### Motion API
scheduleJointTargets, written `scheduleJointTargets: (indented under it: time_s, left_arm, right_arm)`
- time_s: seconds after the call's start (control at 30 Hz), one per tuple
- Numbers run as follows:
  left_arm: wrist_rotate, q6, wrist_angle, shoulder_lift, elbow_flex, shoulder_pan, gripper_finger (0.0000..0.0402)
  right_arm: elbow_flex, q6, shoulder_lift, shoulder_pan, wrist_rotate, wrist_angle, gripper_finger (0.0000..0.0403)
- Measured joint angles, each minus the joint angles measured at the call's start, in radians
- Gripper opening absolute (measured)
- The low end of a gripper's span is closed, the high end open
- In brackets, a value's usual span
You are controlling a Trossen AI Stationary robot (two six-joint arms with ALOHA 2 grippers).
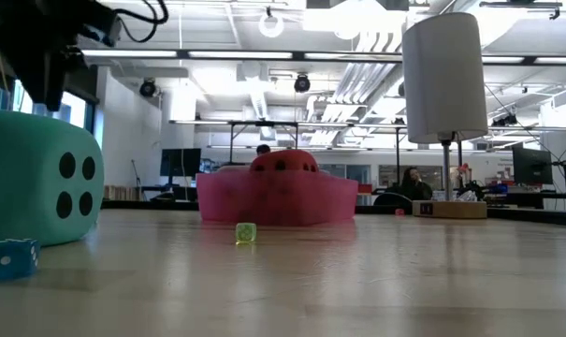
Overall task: Pick & Place Dice
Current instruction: Put the small light blue die into the red bin
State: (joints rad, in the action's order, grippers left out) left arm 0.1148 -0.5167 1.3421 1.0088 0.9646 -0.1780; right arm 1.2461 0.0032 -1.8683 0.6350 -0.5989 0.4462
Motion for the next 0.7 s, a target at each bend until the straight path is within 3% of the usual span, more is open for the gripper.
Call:
scheduleJointTargets:
  time_s: [0.23, 0.3, 0.5, 0.7]
  left_arm:
    - [-0.127, -0.102, 0.011, 0.001, -0.002, -0.093, 0.0179]
    - [-0.081, -0.084, 0.006, 0.001, -0.002, -0.126, 0.0179]
    - [0.204, -0.028, -0.073, -0.004, -0.030, -0.194, 0.0179]
    - [0.189, -0.008, -0.172, -0.006, -0.161, -0.198, 0.0179]
  right_arm:
    - [0.000, 0.000, 0.000, 0.000, 0.000, -0.006, 0.0394]
    - [0.000, 0.000, 0.000, 0.000, 0.000, -0.012, 0.0394]
    - [0.000, 0.005, 0.000, 0.000, 0.001, -0.012, 0.0394]
    - [0.000, 0.003, 0.000, 0.000, 0.006, -0.009, 0.0394]
